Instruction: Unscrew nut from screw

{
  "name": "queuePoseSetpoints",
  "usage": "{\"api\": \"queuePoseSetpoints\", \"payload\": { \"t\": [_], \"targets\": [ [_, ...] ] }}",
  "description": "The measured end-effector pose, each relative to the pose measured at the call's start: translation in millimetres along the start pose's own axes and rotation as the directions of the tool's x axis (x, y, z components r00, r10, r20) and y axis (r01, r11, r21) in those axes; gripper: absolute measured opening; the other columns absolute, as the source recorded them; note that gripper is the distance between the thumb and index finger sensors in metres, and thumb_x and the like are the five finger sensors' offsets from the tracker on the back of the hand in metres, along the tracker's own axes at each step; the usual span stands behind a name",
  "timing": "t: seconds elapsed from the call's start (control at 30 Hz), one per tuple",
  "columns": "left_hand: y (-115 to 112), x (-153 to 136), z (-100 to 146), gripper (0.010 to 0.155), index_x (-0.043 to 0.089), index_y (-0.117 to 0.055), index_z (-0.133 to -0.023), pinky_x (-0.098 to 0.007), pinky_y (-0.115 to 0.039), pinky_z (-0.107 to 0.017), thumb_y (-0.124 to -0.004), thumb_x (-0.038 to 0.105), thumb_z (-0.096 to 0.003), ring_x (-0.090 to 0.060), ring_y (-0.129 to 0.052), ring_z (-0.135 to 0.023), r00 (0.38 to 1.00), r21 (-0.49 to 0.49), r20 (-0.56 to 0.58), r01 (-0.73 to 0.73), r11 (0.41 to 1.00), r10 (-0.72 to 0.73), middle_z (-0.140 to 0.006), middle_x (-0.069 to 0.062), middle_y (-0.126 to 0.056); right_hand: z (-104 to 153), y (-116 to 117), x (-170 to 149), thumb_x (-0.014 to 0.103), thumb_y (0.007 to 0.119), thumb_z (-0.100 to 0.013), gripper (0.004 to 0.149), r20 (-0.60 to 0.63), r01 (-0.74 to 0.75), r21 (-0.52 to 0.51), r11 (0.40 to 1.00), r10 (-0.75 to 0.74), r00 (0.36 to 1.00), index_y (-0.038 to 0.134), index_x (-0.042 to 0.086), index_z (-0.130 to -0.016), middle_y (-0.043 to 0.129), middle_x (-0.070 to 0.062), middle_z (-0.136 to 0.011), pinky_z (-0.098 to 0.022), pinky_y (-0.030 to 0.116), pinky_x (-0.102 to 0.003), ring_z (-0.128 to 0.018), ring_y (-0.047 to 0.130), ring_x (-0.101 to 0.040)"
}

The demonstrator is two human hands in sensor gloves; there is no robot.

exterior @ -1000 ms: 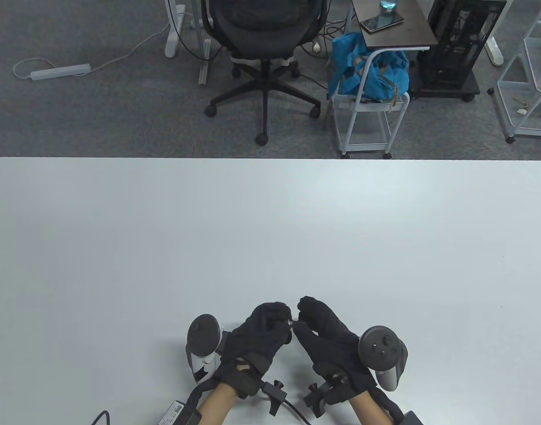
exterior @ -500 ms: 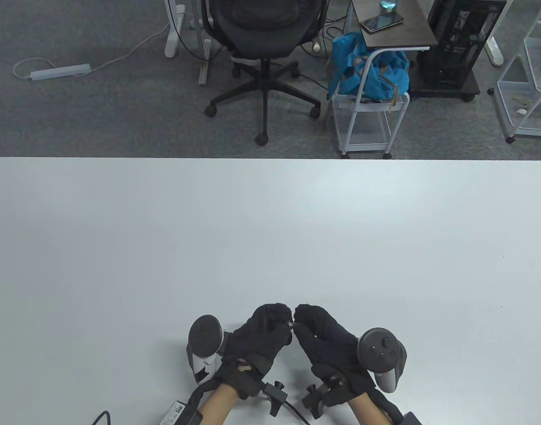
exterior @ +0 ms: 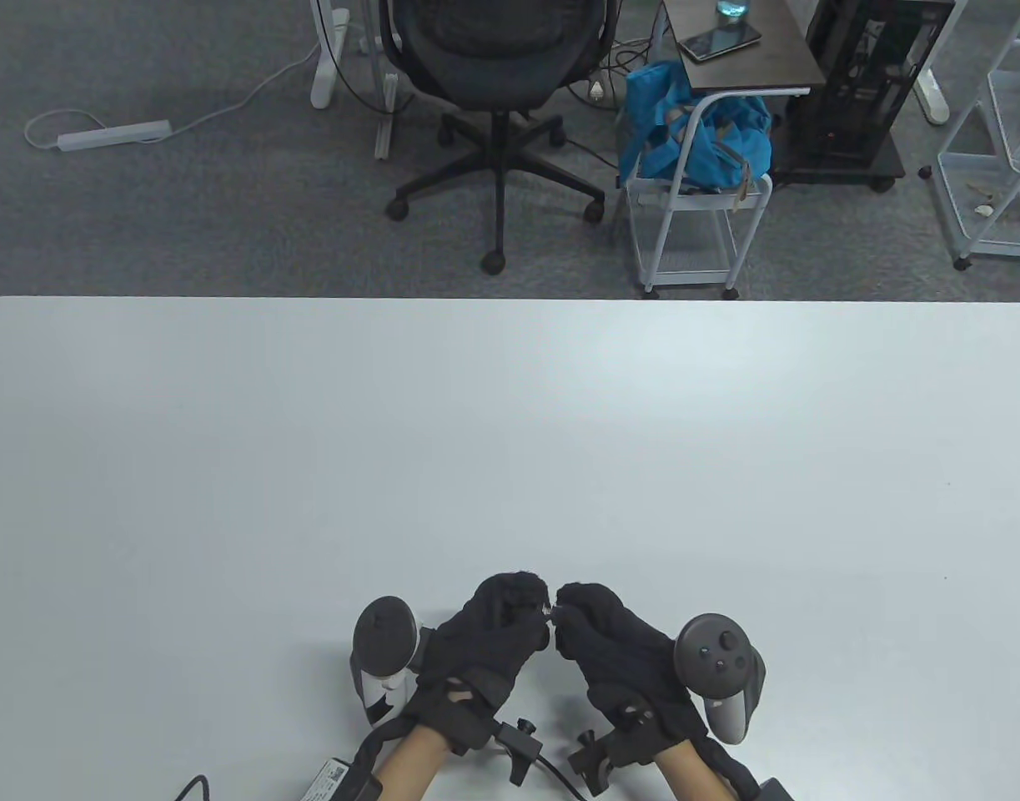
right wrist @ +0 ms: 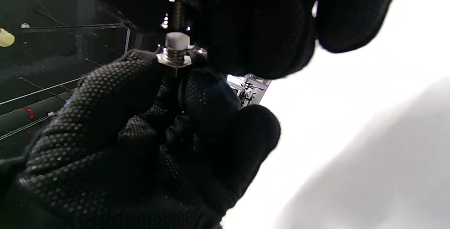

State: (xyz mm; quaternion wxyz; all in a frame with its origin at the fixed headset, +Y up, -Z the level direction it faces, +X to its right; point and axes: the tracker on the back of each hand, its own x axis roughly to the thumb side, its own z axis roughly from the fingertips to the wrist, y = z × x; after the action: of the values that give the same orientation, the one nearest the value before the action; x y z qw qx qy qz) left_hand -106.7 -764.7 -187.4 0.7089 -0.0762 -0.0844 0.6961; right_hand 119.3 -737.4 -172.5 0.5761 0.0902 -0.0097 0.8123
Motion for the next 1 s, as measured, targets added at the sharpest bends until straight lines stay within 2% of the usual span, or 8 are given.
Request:
{"api": "queuePoseSetpoints", "payload": {
  "t": [0.23,0.4,0.53,0.6,0.67,0.73,0.83,1.0],
  "targets": [
    [0,-3,-2,0.049,0.022,-0.079,-0.093,-0.056,-0.083,-0.052,-0.085,0.042,-0.0479,-0.023,-0.100,-0.052,0.999,-0.013,0.034,-0.026,1.000,0.026,-0.081,-0.013,-0.092,0,-2,5,0.036,0.077,-0.053,0.052,0.055,0.017,0.010,1.000,-0.018,0.998,0.070,0.010,-0.097,0.089,-0.009,-0.075,-0.055,0.075,-0.060,-0.060,0.092,-0.034],
    [1,-4,-2,0.048,0.023,-0.078,-0.092,-0.056,-0.083,-0.053,-0.085,0.040,-0.0475,-0.023,-0.099,-0.053,0.999,-0.004,0.008,-0.039,0.999,0.039,-0.082,-0.013,-0.091,-1,-1,5,0.030,0.080,-0.053,0.047,0.075,0.030,0.045,0.999,-0.033,0.997,0.070,0.023,-0.099,0.073,-0.015,-0.095,-0.063,0.066,-0.064,-0.081,0.079,-0.040],
    [0,-1,-2,0.048,0.024,-0.077,-0.092,-0.056,-0.083,-0.053,-0.086,0.039,-0.0475,-0.023,-0.099,-0.053,0.999,-0.004,0.016,-0.032,0.999,0.033,-0.083,-0.013,-0.090,0,0,3,0.040,0.077,-0.054,0.058,0.073,0.039,0.042,0.998,-0.042,0.996,0.063,0.018,-0.106,0.069,-0.019,-0.099,-0.063,0.063,-0.066,-0.084,0.075,-0.044],
    [0,-1,-2,0.048,0.024,-0.078,-0.092,-0.056,-0.083,-0.053,-0.086,0.039,-0.0474,-0.023,-0.099,-0.054,0.999,-0.006,0.021,-0.028,1.000,0.028,-0.083,-0.014,-0.090,0,0,0,0.049,0.071,-0.055,0.066,0.057,0.049,0.036,0.998,-0.051,0.997,0.058,0.011,-0.107,0.069,-0.021,-0.099,-0.061,0.062,-0.067,-0.083,0.074,-0.046],
    [0,-1,-2,0.048,0.024,-0.078,-0.092,-0.056,-0.082,-0.053,-0.086,0.038,-0.0472,-0.024,-0.099,-0.054,0.999,-0.006,0.026,-0.023,1.000,0.023,-0.083,-0.014,-0.090,0,0,-3,0.053,0.069,-0.056,0.069,-0.001,0.070,0.052,0.996,-0.070,0.998,0.058,0.008,-0.107,0.070,-0.024,-0.098,-0.060,0.062,-0.069,-0.082,0.074,-0.048],
    [0,-1,-2,0.048,0.024,-0.078,-0.092,-0.057,-0.082,-0.053,-0.086,0.038,-0.0470,-0.024,-0.099,-0.054,0.999,-0.004,0.035,-0.015,1.000,0.015,-0.083,-0.014,-0.090,0,0,-5,0.052,0.069,-0.056,0.068,-0.012,0.064,0.048,0.997,-0.063,0.998,0.062,0.006,-0.104,0.077,-0.023,-0.092,-0.058,0.065,-0.068,-0.076,0.080,-0.048],
    [-1,2,-2,0.048,0.024,-0.078,-0.092,-0.057,-0.082,-0.053,-0.086,0.038,-0.0469,-0.024,-0.099,-0.054,0.997,0.004,0.075,0.022,1.000,-0.022,-0.083,-0.014,-0.090,-1,1,-5,0.047,0.070,-0.056,0.058,-0.016,0.057,0.047,0.997,-0.056,0.998,0.071,0.005,-0.096,0.093,-0.012,-0.070,-0.052,0.075,-0.063,-0.056,0.094,-0.037],
    [-1,2,-2,0.048,0.024,-0.078,-0.093,-0.057,-0.082,-0.054,-0.086,0.039,-0.0480,-0.024,-0.099,-0.054,0.995,-0.002,0.091,0.044,0.999,-0.043,-0.084,-0.013,-0.090,-1,-1,-2,0.042,0.073,-0.055,0.055,0.009,0.046,0.029,0.999,-0.046,0.999,0.071,0.004,-0.095,0.093,-0.006,-0.065,-0.051,0.079,-0.059,-0.051,0.096,-0.031]
  ]
}}
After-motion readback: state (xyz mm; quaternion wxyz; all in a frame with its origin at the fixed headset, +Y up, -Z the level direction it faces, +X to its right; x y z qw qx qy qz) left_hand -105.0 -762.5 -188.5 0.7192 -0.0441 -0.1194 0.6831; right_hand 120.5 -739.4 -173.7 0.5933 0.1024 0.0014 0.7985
